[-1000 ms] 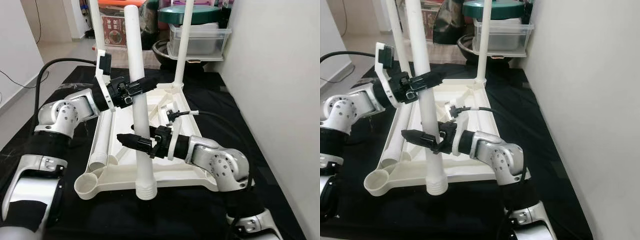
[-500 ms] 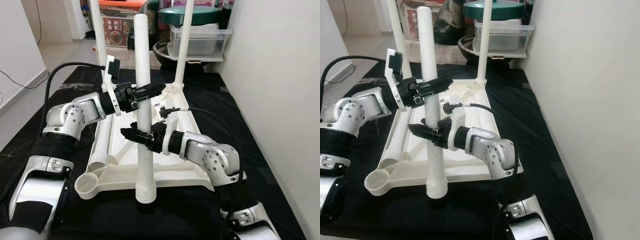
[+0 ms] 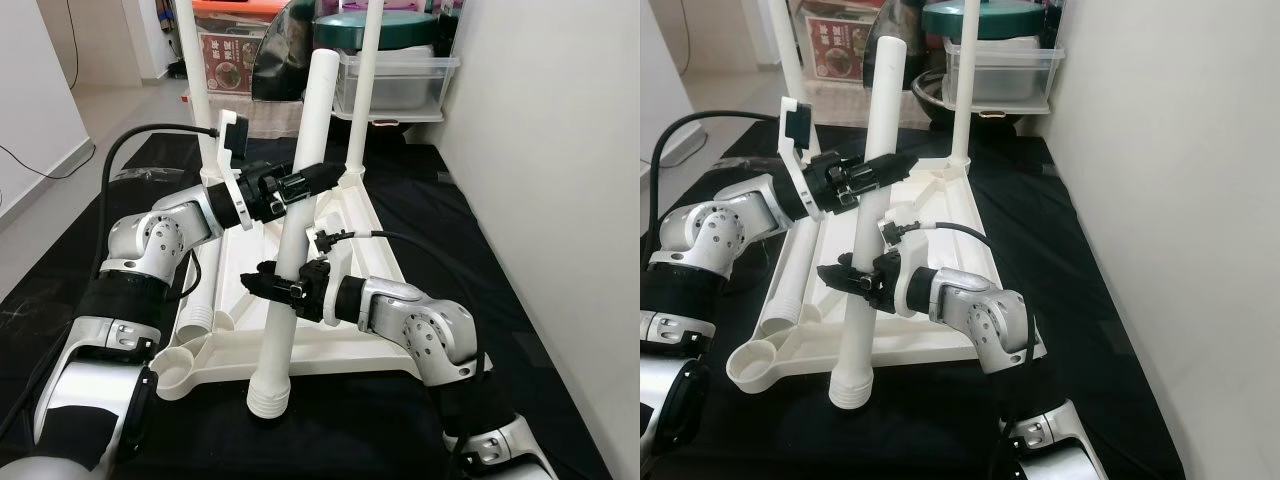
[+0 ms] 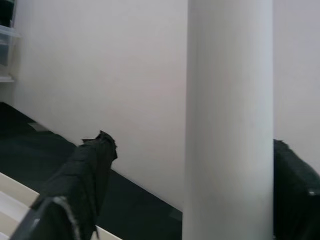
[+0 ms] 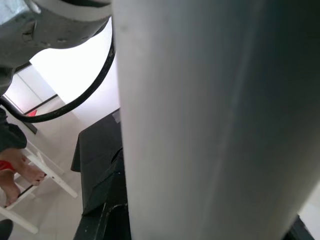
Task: Building children table
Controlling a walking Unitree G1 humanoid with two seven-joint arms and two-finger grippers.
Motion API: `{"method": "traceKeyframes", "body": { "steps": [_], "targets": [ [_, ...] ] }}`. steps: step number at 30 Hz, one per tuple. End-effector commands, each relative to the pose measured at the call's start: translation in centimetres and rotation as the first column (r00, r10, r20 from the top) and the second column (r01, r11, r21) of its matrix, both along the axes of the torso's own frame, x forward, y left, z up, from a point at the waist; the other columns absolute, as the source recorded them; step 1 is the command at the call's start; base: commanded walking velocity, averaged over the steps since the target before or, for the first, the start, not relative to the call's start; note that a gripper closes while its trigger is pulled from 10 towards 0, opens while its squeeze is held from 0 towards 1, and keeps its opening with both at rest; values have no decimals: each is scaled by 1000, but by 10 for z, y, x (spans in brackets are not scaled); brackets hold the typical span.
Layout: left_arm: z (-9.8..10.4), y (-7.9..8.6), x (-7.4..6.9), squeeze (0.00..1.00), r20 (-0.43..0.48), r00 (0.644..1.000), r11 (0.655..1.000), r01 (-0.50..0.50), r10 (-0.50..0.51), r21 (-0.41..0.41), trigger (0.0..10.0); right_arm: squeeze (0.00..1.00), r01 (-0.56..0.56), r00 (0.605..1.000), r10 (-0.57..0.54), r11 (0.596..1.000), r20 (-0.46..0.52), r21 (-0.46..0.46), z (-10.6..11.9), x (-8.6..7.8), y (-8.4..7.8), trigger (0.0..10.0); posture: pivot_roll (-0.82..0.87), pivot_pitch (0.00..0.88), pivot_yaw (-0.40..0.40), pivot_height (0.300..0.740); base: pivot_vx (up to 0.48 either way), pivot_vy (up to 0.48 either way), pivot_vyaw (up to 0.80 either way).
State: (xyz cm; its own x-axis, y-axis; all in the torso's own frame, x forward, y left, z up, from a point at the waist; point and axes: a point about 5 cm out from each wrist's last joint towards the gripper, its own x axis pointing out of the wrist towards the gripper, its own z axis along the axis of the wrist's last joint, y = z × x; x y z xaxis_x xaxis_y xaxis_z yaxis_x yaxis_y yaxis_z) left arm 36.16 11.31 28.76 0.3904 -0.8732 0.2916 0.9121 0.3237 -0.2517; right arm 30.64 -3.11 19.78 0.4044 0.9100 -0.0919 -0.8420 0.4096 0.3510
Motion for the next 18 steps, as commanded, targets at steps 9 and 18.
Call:
{"method": "traceKeyframes", "body": {
  "steps": [9, 18],
  "targets": [
    [8, 26, -12, 1000, 20, 996, 996, -83, 84, -43, 10000, 0, 32, 998, -33, 999, 57, 32, 17, 8, -10, 0, 10, 0, -29, 740, 0, 0, 0],
    [29, 59, -29, 0, 71, 970, 958, -214, 231, -189, 10000, 0, 263, 957, -269, 962, 106, 71, 40, 39, -65, 0, 21, 0, -38, 740, 0, 0, 0]
  ]
}}
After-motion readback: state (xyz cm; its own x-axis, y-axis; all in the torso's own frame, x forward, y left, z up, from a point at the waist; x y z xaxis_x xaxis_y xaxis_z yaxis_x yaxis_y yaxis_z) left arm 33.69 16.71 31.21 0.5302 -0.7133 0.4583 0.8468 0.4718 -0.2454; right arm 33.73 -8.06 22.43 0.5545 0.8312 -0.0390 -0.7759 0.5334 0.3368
